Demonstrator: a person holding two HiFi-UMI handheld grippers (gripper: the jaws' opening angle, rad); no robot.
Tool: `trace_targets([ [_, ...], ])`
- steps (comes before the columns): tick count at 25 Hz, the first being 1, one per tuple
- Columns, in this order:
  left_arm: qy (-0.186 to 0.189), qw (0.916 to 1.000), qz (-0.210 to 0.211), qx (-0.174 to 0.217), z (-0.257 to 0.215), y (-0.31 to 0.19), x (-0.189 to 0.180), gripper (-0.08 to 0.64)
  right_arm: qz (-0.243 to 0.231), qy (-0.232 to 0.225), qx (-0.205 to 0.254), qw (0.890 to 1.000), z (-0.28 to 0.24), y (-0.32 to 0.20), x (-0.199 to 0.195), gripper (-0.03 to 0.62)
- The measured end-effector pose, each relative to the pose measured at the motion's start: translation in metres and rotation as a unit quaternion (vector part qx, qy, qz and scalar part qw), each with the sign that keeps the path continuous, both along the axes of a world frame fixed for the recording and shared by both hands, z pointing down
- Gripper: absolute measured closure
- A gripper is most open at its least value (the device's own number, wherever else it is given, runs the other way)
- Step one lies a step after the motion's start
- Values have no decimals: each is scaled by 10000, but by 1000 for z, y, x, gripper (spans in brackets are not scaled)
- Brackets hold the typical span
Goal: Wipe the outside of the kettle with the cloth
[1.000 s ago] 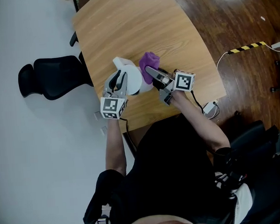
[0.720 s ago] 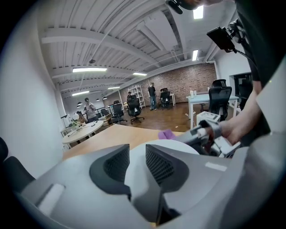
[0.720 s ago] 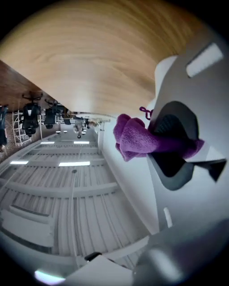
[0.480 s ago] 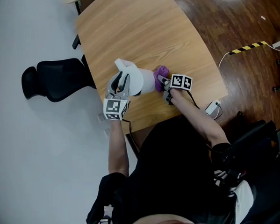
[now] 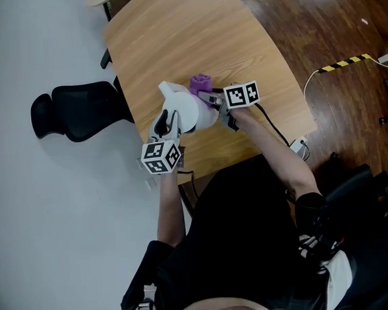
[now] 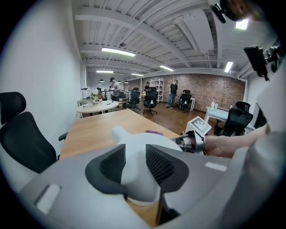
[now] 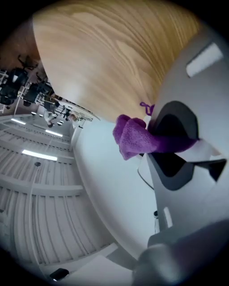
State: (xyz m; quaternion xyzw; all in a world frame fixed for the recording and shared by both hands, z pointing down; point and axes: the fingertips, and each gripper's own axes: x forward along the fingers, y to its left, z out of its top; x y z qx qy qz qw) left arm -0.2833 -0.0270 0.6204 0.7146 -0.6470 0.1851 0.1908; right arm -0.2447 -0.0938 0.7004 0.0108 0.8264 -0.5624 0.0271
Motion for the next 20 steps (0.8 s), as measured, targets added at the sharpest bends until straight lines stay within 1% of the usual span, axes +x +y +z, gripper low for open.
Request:
trace_targets([
  [1,1,10000,76,-23,1,-2,1,551,-37,-14,-92,9999,1,4,-1,542],
  [3,-28,9994,340,-49,1,-4,2,557,74,-98,-288,9995,6,13,3,545],
  [6,100,9960,889,25,1,-6,0,558,492,-224,-572,9969,15,29,13,545],
  [7,121,9949,996,82,0,-6,-3,558,639,-235,-738,9949,23,34,15,545],
  [8,113,9947,1018,129,-1,-7,-6,558,759,-209,-956,9923,33,41,18,545],
  [10,16,9966,794,199,-8,-8,-11,555,930,-142,-1415,9855,52,51,26,545],
  [11,-60,9976,641,261,-13,-8,-10,555,1020,-247,-1566,9821,50,52,32,545],
  [12,-132,9979,539,327,-16,-7,-7,554,1131,-542,-1594,9792,34,49,39,548],
  [13,-208,9979,501,353,-17,-8,-1,542,1248,-1023,-1459,9761,4,42,47,548],
  [15,-438,9972,537,266,-11,-8,8,520,1337,-2152,-792,9641,-79,29,60,548],
  [16,-551,9967,552,230,-8,-8,9,520,1282,-2520,-519,9578,-111,28,62,548],
  [17,-618,9963,554,222,-7,-8,10,522,1208,-2665,-383,9555,-126,29,58,548],
  [18,-645,9961,554,230,-7,-7,10,523,1169,-2636,-338,9569,-127,32,51,548],
  [20,-685,9956,581,267,-9,-6,12,523,1291,-2409,-439,9609,-102,33,43,541],
])
